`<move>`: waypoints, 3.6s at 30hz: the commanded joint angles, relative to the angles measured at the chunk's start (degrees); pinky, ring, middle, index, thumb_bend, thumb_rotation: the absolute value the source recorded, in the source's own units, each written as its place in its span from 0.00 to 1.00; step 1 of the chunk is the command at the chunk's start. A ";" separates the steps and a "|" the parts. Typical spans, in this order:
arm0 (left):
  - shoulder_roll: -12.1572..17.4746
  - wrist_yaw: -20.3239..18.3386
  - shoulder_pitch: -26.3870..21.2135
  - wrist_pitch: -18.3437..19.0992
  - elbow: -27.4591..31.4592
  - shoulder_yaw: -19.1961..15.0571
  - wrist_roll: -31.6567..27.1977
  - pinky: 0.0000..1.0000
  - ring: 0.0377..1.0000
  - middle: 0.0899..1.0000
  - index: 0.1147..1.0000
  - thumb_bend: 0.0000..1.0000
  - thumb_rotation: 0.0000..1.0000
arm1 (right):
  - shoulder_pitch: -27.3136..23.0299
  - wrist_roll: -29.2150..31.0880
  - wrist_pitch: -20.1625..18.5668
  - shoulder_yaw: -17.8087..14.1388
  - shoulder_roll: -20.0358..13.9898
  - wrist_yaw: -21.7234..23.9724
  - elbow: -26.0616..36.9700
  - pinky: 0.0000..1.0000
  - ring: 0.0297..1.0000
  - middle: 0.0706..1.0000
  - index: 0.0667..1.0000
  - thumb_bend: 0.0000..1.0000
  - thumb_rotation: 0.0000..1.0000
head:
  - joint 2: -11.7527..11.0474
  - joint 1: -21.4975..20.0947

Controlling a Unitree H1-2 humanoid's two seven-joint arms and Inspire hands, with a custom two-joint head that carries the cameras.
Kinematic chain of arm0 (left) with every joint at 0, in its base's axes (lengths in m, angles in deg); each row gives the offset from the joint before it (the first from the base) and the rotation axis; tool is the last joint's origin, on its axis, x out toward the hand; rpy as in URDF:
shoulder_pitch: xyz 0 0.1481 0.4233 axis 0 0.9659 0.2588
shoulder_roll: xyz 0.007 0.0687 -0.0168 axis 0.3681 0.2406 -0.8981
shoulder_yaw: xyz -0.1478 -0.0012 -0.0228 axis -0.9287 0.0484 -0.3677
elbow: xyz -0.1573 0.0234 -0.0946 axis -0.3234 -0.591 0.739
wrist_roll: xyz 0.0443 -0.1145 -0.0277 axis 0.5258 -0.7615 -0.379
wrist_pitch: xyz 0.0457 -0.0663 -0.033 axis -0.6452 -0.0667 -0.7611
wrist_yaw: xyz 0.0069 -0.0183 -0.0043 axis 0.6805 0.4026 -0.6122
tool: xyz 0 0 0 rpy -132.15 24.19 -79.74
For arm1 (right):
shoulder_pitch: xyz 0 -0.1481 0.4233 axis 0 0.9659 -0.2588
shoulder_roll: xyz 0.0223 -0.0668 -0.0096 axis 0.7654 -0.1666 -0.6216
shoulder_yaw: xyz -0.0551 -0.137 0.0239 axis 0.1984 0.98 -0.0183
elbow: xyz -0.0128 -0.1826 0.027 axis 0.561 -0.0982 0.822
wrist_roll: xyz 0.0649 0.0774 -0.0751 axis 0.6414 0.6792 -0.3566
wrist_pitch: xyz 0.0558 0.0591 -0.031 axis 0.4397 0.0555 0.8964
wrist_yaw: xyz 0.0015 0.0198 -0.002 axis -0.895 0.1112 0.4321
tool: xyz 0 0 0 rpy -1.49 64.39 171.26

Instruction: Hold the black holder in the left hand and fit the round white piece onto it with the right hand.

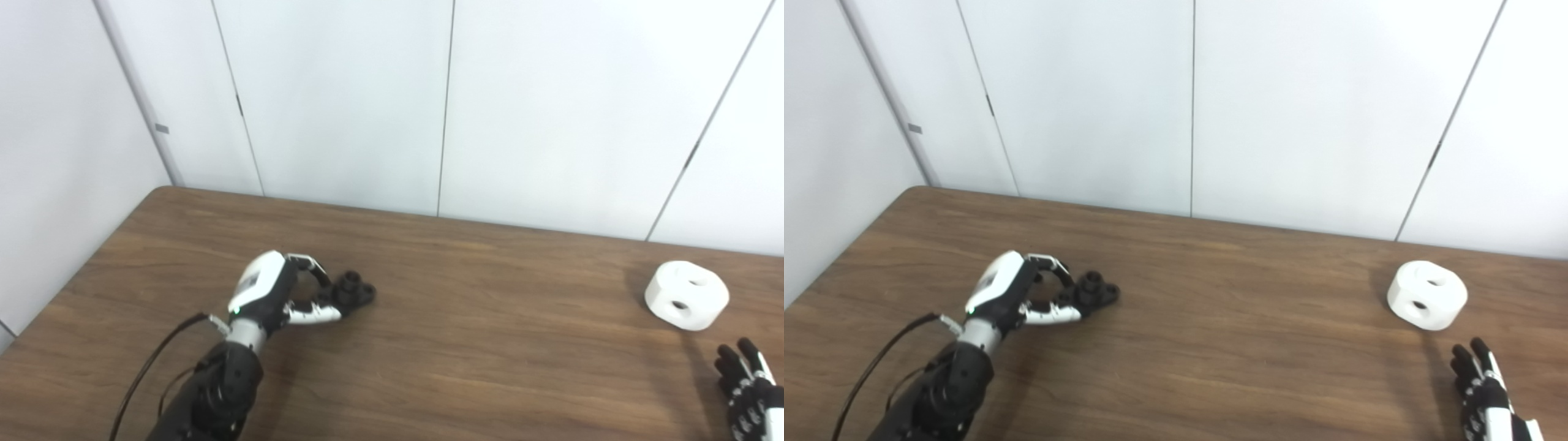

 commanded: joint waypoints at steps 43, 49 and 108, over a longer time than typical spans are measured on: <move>-4.02 -9.88 11.61 -9.57 10.70 13.20 5.91 0.77 0.86 0.76 0.42 0.51 0.06 | 0.14 -5.73 -10.46 3.36 5.58 -4.74 12.40 1.00 0.96 0.95 0.99 0.56 1.00 | 13.24 -14.60; -4.64 -10.10 11.36 -9.70 10.13 14.76 6.65 0.78 0.87 0.76 0.42 0.51 0.06 | 0.31 -5.51 -11.05 3.34 4.98 -4.56 13.09 1.00 0.95 0.95 0.99 0.57 1.00 | 13.91 -14.52; -3.61 -9.64 10.97 -13.26 7.53 17.16 19.58 0.89 0.87 0.78 0.42 0.51 0.06 | -1.74 -8.00 -11.02 0.93 2.16 -6.02 13.78 1.00 0.96 0.94 0.99 0.65 0.88 | 13.87 -18.43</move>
